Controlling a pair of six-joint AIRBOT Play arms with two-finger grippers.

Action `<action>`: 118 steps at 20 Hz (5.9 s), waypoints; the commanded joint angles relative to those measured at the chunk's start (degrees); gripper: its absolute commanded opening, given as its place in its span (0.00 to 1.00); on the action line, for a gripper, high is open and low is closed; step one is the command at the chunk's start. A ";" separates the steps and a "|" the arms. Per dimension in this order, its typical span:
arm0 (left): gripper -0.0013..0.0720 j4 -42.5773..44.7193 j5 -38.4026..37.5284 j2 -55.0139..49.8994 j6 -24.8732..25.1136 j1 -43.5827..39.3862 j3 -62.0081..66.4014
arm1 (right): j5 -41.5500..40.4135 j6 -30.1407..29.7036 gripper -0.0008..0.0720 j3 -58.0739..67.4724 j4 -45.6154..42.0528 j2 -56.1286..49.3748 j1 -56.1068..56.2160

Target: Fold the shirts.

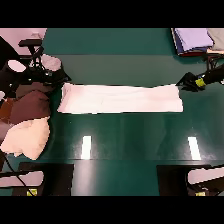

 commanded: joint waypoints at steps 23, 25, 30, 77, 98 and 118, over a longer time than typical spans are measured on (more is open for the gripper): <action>0.05 -1.46 6.29 -13.16 -6.58 -26.23 7.67 | 7.17 -6.43 0.03 0.92 10.51 -1.64 -3.43; 0.05 -1.64 6.16 -16.83 -6.58 -28.24 11.72 | 9.11 -5.40 0.03 4.68 10.56 2.08 -1.38; 0.05 -1.38 1.75 -27.34 -8.46 -32.52 23.76 | 8.41 -4.85 0.03 13.60 18.03 7.45 6.86; 0.05 14.25 -20.09 2.27 -7.37 -4.22 31.93 | -12.11 -3.26 0.80 -5.27 23.91 -11.76 28.11; 0.05 14.56 -20.90 2.29 -7.34 -13.33 31.93 | -8.35 3.28 0.03 7.19 2.10 1.22 5.40; 0.05 14.51 -19.04 2.27 -7.34 -13.33 31.93 | -16.85 9.42 0.23 -31.04 -10.93 33.83 -42.05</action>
